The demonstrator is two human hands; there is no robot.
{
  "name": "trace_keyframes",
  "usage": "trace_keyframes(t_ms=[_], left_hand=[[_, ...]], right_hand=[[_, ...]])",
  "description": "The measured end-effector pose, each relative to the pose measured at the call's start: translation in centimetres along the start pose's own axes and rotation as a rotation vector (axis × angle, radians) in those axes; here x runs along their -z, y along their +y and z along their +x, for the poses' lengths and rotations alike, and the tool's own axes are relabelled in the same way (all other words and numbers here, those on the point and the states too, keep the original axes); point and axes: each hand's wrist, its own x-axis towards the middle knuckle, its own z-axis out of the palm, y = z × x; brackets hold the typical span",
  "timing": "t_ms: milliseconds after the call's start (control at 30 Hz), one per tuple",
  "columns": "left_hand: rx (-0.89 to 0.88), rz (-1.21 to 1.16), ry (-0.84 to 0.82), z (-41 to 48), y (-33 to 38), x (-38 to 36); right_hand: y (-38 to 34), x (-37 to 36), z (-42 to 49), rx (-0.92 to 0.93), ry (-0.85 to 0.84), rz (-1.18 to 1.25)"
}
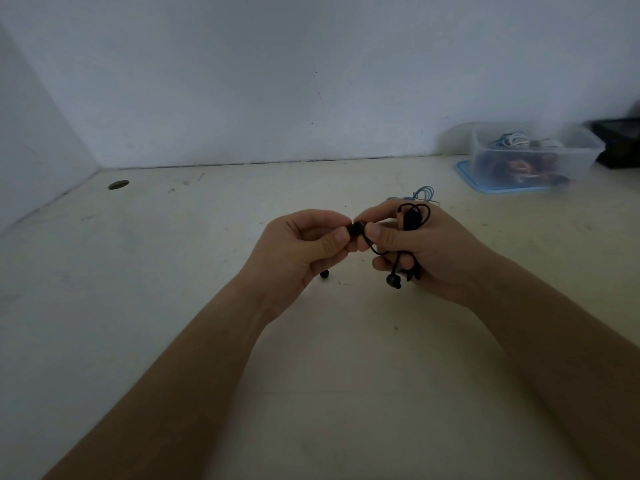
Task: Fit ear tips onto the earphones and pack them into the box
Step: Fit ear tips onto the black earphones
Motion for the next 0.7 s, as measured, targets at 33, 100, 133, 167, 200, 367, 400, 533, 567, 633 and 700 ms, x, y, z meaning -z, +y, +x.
trace_keyframes(t_ms=[33,100,133,167,200,367,400,533,567,633,700], left_hand=[[0.019,-0.01,-0.009,0.0,0.02,0.09],[0.049,-0.025,-0.035,-0.04,0.07,0.24],[0.048,-0.018,-0.045,-0.04,0.08,0.27],[0.037,-0.004,-0.05,-0.07,0.09,0.28],[0.021,0.014,-0.051,-0.08,0.12,0.24],[-0.059,0.132,-0.025,-0.05,0.22,0.22],[-0.062,0.136,-0.023,-0.03,0.22,0.26],[-0.052,0.111,-0.017,-0.02,0.37,0.2],[-0.047,0.106,-0.015,-0.02,0.42,0.18],[-0.04,0.103,-0.009,0.0,0.45,0.21],[-0.037,0.108,0.0,0.02,0.42,0.24]], right_hand=[[0.0,0.05,-0.02,0.009,-0.004,-0.019],[-0.02,0.15,-0.07,0.014,-0.016,-0.051],[-0.03,0.18,-0.09,0.013,-0.022,-0.053],[-0.03,0.17,-0.11,0.011,-0.028,-0.045],[0.02,0.17,-0.1,0.008,-0.03,-0.031],[0.26,0.04,0.13,-0.019,0.02,0.006],[0.23,0.01,0.12,-0.018,0.028,0.0],[-0.16,-0.07,0.06,0.013,0.043,-0.032],[-0.21,-0.03,0.05,0.02,0.047,-0.041],[-0.21,0.07,0.08,0.049,0.056,-0.085],[-0.13,0.14,0.17,0.088,0.075,-0.165]])
